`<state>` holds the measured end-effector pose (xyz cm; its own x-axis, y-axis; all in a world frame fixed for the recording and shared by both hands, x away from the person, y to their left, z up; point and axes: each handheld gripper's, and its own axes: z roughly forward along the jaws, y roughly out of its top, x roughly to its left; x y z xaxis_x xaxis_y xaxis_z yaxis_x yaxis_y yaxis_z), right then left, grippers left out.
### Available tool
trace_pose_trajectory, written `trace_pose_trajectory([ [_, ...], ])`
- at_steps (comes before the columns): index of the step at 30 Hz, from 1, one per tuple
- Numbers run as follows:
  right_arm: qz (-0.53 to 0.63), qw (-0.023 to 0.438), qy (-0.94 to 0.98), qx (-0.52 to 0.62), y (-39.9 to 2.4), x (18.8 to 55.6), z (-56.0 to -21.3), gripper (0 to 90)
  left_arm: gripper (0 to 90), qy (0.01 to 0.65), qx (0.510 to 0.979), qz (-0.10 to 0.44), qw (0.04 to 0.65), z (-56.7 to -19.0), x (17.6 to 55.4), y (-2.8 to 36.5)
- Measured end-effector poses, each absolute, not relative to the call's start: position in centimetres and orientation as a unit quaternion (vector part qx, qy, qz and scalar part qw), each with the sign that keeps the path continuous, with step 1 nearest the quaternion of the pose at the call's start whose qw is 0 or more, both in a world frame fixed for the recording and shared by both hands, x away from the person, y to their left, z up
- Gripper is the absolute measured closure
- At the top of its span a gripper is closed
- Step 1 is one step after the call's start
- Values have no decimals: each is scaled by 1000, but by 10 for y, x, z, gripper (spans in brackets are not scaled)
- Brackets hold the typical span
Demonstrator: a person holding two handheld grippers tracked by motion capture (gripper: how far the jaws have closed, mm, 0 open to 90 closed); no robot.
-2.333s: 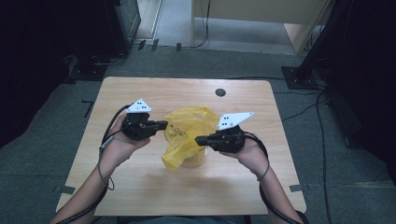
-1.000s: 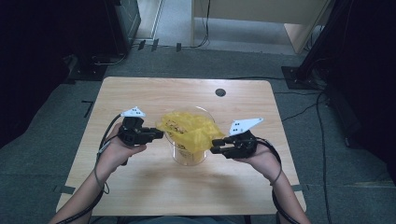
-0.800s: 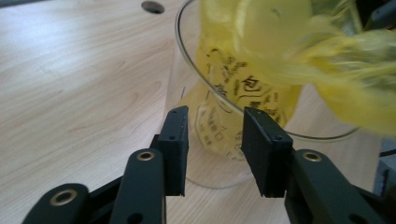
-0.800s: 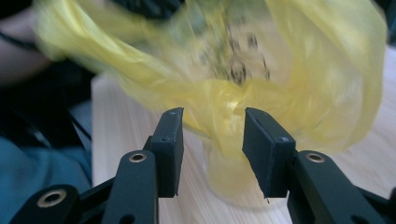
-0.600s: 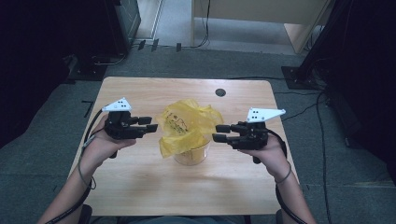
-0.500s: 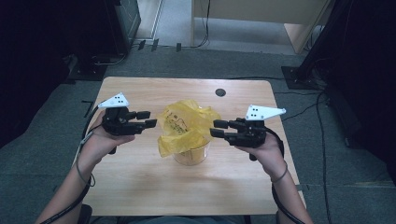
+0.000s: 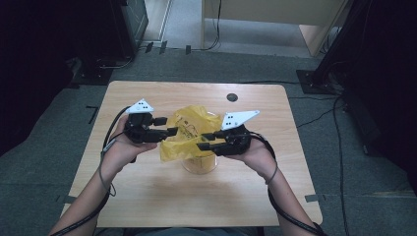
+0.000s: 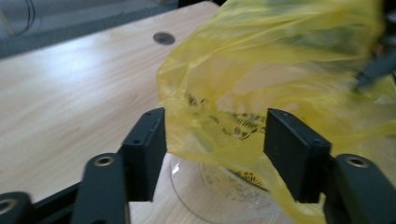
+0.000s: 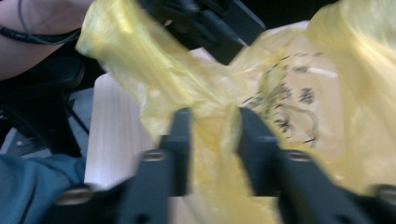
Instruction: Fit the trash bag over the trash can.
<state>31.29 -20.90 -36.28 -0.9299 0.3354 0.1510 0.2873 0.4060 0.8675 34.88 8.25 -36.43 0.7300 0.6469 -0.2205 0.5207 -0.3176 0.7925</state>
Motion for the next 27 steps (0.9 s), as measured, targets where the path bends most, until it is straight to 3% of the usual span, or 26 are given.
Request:
trace_pose_trajectory([
  [1,512,15,839,185,-208,312,-364,827,478,368,809,66,455,-367,350,83],
  [3,511,15,840,181,-208,311,-365,862,517,371,811,61,449,-370,352,84],
  [4,509,15,842,176,-209,308,-364,892,652,375,808,50,452,-372,353,84],
  [8,506,20,845,171,-211,303,-362,896,855,368,810,51,454,-369,350,84],
  [10,499,27,850,164,-217,296,-359,895,900,366,807,55,460,-364,348,87],
  [17,479,31,861,168,-239,287,-358,900,900,375,804,67,456,-353,346,105],
  [27,434,29,880,192,-254,289,-383,900,900,391,811,44,433,-383,353,106],
])
